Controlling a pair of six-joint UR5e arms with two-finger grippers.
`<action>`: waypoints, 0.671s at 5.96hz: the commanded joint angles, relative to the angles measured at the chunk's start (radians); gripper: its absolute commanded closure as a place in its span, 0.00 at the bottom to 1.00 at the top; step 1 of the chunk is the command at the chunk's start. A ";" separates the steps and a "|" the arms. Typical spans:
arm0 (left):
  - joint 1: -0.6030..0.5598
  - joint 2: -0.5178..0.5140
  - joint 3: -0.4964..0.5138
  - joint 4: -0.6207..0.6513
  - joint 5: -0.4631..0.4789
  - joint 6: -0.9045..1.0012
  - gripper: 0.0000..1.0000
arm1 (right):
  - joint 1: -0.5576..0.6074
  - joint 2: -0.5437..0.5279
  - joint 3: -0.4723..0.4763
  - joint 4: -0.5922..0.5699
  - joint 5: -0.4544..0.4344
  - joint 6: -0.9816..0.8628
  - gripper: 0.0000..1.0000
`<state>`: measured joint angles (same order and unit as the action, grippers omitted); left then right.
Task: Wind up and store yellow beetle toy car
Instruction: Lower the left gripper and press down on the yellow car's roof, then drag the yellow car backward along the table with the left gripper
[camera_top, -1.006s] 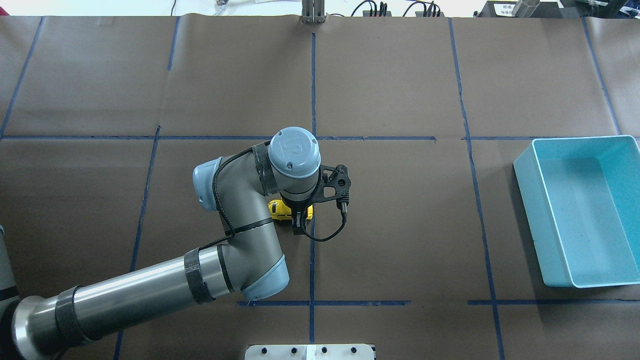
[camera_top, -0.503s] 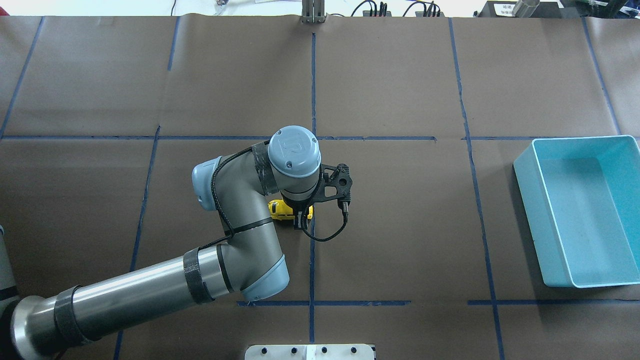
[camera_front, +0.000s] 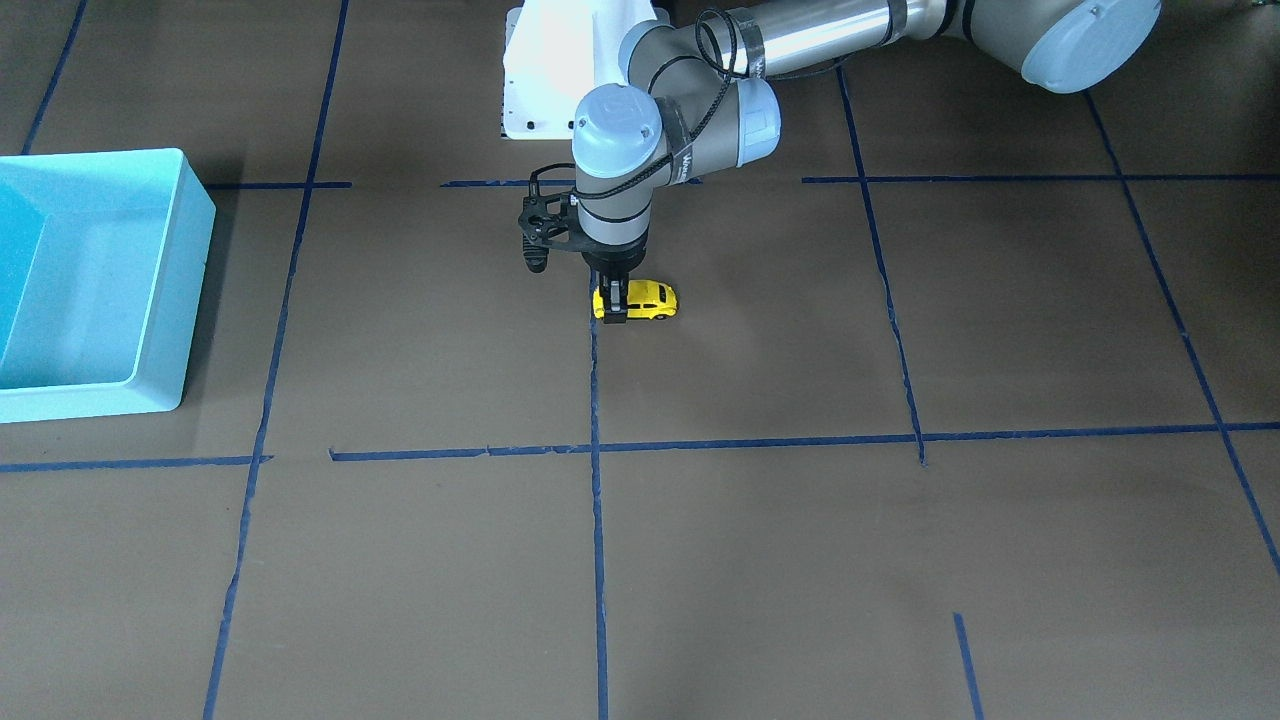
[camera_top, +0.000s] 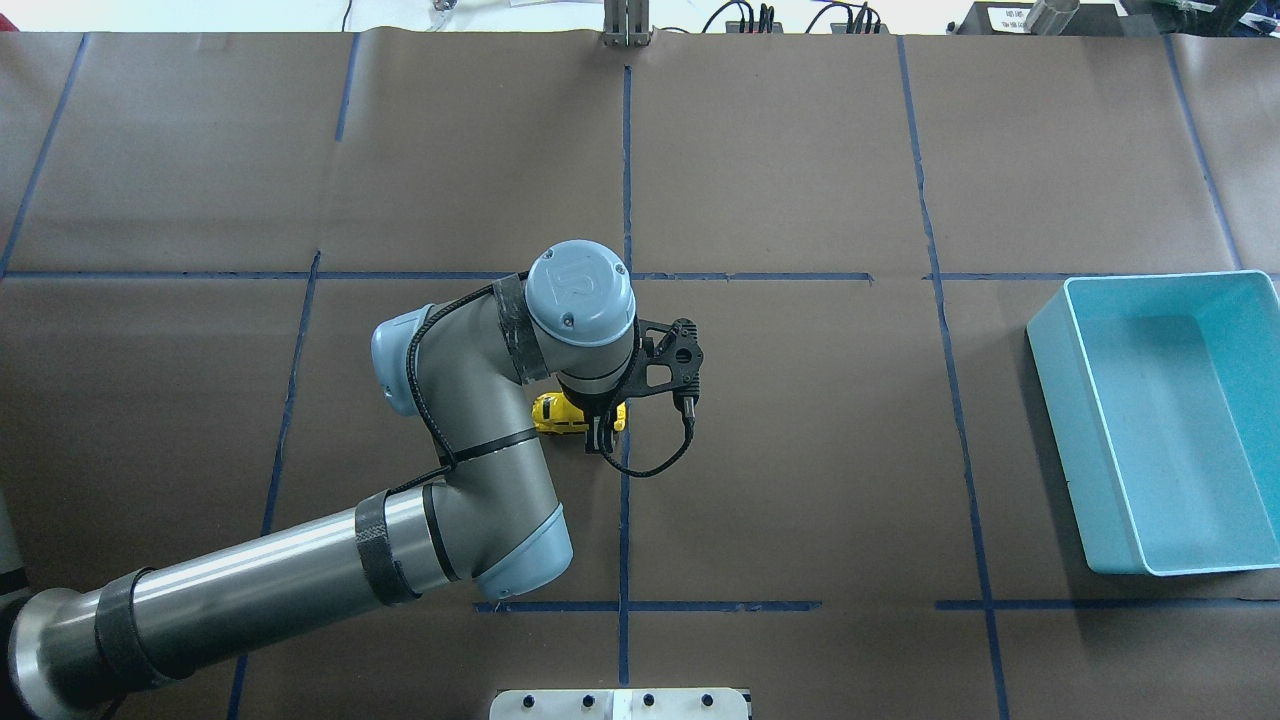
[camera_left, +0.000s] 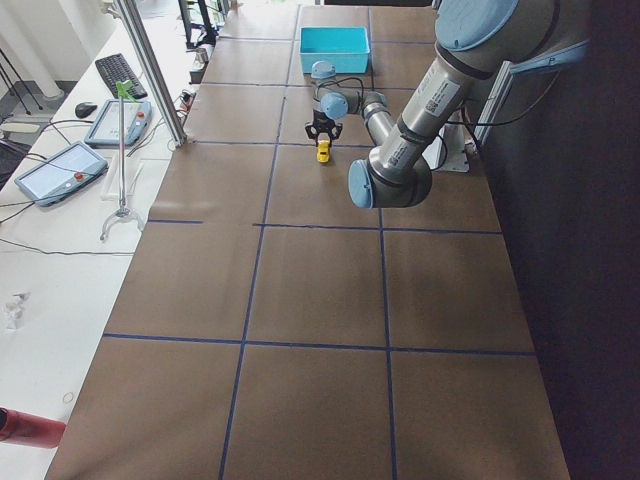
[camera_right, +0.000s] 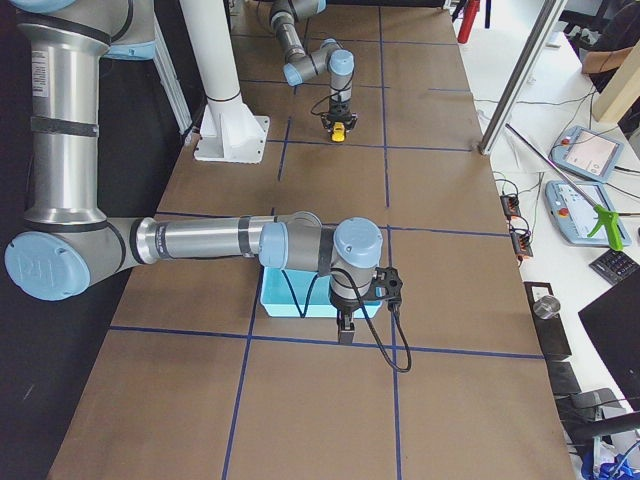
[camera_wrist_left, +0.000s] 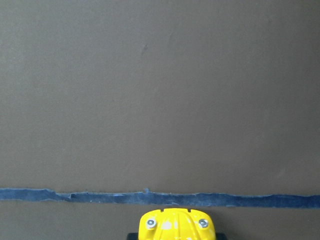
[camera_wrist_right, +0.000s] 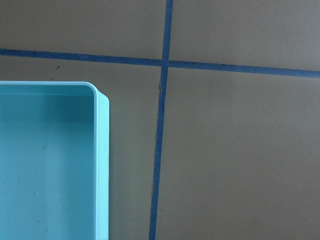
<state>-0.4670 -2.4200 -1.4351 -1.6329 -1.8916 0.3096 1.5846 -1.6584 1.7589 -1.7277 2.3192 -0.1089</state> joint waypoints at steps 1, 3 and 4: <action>-0.019 -0.001 -0.010 -0.011 -0.024 0.011 1.00 | 0.000 -0.003 -0.002 -0.001 0.000 0.000 0.00; -0.027 0.019 -0.002 -0.126 -0.024 0.040 1.00 | 0.000 -0.003 -0.001 -0.001 0.000 0.000 0.00; -0.025 0.041 0.001 -0.201 -0.026 0.037 1.00 | 0.000 -0.003 -0.001 -0.001 0.000 0.000 0.00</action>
<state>-0.4926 -2.3980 -1.4378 -1.7644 -1.9161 0.3467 1.5846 -1.6612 1.7578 -1.7288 2.3194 -0.1089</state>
